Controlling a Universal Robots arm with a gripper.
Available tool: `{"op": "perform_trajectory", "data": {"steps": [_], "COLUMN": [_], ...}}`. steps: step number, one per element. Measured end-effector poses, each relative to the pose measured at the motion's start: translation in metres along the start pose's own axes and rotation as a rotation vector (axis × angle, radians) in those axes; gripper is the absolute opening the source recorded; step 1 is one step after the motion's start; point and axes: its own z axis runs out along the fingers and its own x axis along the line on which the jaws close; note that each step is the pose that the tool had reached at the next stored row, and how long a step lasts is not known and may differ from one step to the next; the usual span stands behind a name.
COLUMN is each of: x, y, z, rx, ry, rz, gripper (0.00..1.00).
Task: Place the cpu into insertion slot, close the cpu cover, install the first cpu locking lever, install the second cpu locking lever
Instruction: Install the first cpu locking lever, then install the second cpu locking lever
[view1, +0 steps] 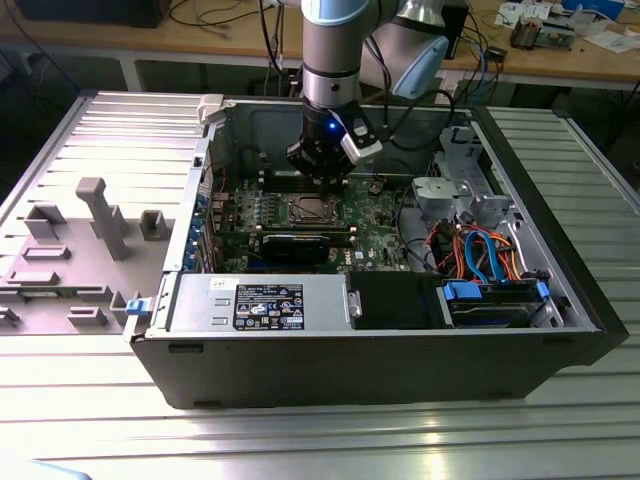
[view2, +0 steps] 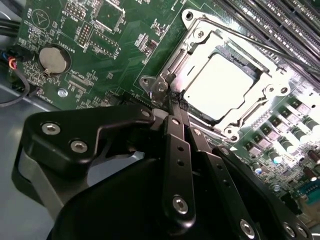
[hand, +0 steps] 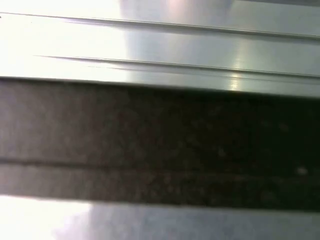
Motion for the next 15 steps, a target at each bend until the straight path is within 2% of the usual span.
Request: {"op": "perform_trajectory", "data": {"steps": [15], "x": [0.0000], "y": [-0.0005], "z": [-0.0013], "rx": [0.0003], "ry": [0.0000], "rz": [0.000], "gripper": [0.11]}}
